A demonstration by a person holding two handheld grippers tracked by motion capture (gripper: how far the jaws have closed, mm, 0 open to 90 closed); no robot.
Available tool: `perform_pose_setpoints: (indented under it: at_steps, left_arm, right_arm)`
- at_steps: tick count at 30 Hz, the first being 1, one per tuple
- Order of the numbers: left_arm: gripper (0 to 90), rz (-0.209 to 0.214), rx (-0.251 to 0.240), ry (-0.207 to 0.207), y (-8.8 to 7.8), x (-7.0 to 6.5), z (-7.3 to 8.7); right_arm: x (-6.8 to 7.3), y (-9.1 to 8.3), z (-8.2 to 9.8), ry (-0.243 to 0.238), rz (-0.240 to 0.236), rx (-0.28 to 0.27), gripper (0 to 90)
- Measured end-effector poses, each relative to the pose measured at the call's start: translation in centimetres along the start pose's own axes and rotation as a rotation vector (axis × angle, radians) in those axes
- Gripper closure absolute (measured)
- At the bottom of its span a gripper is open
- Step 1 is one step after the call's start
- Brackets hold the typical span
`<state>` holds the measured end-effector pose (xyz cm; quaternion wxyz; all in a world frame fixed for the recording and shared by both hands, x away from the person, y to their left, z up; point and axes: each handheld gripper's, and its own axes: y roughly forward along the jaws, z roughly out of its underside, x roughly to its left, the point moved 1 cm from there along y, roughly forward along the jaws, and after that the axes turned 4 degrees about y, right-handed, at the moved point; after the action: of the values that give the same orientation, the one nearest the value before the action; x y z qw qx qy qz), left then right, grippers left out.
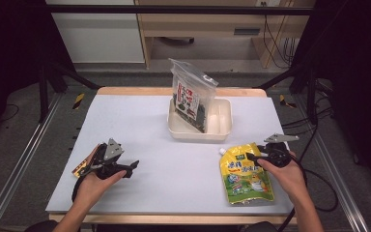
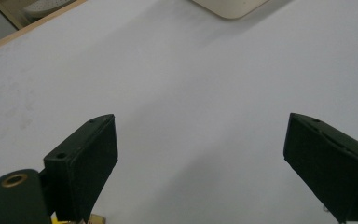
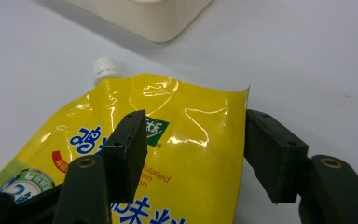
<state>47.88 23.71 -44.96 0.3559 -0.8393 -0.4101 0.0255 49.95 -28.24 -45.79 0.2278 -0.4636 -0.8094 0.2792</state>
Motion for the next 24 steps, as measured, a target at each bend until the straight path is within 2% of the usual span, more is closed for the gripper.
perform_pose_setpoints:
  at_steps: [3, 6, 9, 12, 15, 17, 22, 23, 24]
  left_arm:
    - [9.7, 0.002, 0.0, -0.003, 0.0, 0.0, 0.0]
    - [9.7, 0.003, 0.0, -0.001, 0.1, -0.1, 0.0]
    - [9.8, 0.003, 0.0, -0.002, 0.1, -0.1, 0.0]
    - [9.8, 0.002, -0.007, -0.01, 0.2, -0.1, 0.0]
    - [9.8, 0.004, -0.007, -0.009, 0.2, -0.2, 0.0]
    - [9.8, 0.004, -0.003, -0.005, 0.1, -0.2, 0.0]
    - [9.8, 0.004, 0.002, 0.0, 0.2, -0.1, 0.0]
    - [9.8, 0.005, -0.006, -0.009, 0.2, -0.2, 0.0]
    - [9.8, 0.005, 0.004, 0.002, 0.2, -0.1, 0.0]
  right_arm:
    - [0.4, -0.1, 0.2, -0.02, -0.005, 0.02, 47.2]
    - [0.5, 0.2, 0.4, -0.04, 0.008, 0.036, 47.7]
    - [0.2, 0.6, 0.6, -0.029, 0.013, 0.064, 49.4]
    - [-0.2, 0.8, 0.6, -0.026, 0.017, 0.069, 49.8]
    - [-0.7, 1.2, 0.6, 0.005, 0.014, 0.074, 47.6]
    - [-0.9, 1.3, 0.5, 0.004, 0.008, 0.074, 47.4]
    - [-1.5, 1.7, 0.1, 0.027, -0.003, 0.067, 40.4]
    - [-1.7, 1.9, -0.1, 0.045, -0.009, 0.059, 38.6]
    - [-1.9, 2.0, -0.2, 0.049, -0.014, 0.055, 37.4]
